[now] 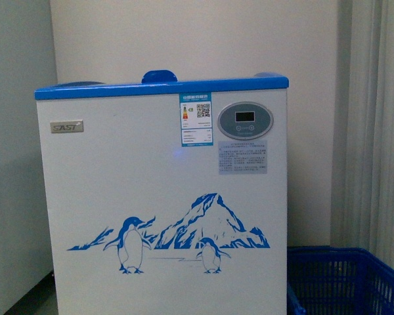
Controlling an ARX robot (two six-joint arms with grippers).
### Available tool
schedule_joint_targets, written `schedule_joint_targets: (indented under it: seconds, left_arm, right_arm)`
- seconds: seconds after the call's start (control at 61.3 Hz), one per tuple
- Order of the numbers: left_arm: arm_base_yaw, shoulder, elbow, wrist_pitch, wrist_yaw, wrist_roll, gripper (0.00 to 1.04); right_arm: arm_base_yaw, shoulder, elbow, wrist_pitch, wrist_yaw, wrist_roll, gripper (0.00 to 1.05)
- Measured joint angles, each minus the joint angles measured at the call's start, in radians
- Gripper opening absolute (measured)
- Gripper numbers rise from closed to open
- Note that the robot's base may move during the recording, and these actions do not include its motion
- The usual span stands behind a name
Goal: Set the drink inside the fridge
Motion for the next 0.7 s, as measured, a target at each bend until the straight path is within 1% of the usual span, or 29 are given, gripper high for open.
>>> schedule_joint_targets:
  seconds: [0.701]
  left_arm:
    - [0.0,0.0,0.0,0.0,0.0,0.0,0.97]
  right_arm:
    - [0.0,0.0,0.0,0.0,-0.001,0.0,0.97]
